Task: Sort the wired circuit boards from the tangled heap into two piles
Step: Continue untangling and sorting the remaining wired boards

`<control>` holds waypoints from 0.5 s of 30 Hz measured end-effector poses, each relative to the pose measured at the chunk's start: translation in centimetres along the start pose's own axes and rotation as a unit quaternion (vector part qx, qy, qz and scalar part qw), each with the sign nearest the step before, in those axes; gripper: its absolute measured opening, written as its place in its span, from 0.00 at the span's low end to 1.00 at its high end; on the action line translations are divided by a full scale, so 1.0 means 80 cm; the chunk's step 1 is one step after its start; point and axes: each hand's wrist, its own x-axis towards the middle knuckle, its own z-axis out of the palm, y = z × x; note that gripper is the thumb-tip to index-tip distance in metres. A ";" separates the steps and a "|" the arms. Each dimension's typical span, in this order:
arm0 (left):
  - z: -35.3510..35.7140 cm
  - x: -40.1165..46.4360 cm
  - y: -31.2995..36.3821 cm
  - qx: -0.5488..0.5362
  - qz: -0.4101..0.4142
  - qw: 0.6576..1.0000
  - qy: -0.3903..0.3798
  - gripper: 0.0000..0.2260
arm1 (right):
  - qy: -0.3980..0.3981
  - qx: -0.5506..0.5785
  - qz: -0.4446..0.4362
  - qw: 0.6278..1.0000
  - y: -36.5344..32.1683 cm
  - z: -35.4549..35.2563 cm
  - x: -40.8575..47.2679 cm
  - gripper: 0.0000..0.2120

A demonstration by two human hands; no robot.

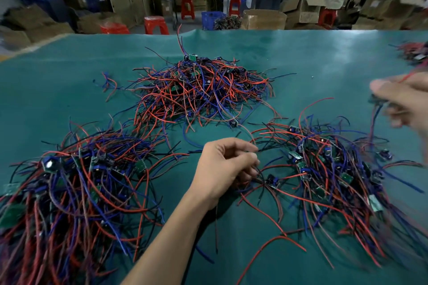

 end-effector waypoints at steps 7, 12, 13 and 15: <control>0.002 0.001 0.003 -0.031 -0.001 0.998 0.054 0.07 | -0.103 -0.342 -0.087 0.930 -0.032 0.056 0.000 0.09; 0.000 0.004 0.002 -0.050 0.003 0.994 0.096 0.07 | -0.276 -0.412 -0.109 0.862 -0.022 0.203 0.006 0.06; 0.000 0.005 0.002 -0.054 0.001 0.993 0.100 0.07 | -0.278 -0.429 -0.087 0.855 -0.014 0.228 0.008 0.10; -0.001 0.005 0.001 -0.056 -0.002 0.993 0.106 0.08 | -0.248 -0.437 -0.059 0.863 0.001 0.258 0.011 0.16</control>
